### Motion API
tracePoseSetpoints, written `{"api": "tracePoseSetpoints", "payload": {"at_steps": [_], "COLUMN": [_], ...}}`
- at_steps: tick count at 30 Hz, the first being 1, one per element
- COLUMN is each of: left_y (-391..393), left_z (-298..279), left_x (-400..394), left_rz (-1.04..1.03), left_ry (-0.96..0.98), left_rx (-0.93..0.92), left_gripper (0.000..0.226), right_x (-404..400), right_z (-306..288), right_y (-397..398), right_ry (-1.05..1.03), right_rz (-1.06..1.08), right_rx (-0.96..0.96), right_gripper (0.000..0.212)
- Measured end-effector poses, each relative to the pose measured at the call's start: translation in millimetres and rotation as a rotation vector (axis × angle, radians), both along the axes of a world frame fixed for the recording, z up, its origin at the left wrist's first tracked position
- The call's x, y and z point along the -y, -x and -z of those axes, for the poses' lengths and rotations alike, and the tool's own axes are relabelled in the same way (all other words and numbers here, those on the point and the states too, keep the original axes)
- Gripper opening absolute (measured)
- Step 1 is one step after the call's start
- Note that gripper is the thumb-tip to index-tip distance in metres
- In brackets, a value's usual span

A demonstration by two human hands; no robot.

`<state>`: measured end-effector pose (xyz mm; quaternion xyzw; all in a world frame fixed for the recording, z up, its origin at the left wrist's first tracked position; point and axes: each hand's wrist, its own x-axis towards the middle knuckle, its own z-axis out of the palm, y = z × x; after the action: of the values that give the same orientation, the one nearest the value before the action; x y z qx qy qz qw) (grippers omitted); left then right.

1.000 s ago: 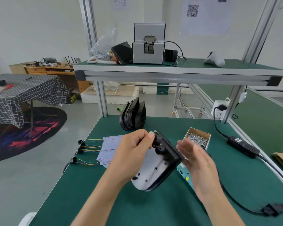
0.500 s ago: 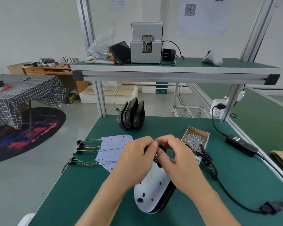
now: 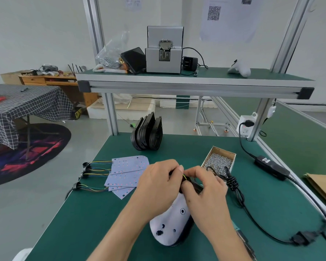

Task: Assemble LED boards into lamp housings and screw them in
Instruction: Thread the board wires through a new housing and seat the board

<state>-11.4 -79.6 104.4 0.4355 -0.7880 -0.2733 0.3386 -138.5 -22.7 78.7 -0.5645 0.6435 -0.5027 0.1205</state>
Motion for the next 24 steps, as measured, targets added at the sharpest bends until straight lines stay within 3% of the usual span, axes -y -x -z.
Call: {"api": "tracePoseSetpoints", "payload": {"at_steps": [17, 24], "left_y": [-2, -8], "left_z": [-3, -5], "left_x": [-6, -4], "left_rz": [0.011, -0.005], "left_ry": [-0.004, -0.04], "left_rx": [-0.087, -0.135], "left_gripper": [0.046, 0.045], "right_x": [2, 3], "right_z": [19, 16], "right_y": [-4, -12], "right_ry": [-0.013, 0.069], "right_rz": [0.065, 0.009], "right_rx": [-0.009, 0.116], "right_gripper": [0.019, 0.017]}}
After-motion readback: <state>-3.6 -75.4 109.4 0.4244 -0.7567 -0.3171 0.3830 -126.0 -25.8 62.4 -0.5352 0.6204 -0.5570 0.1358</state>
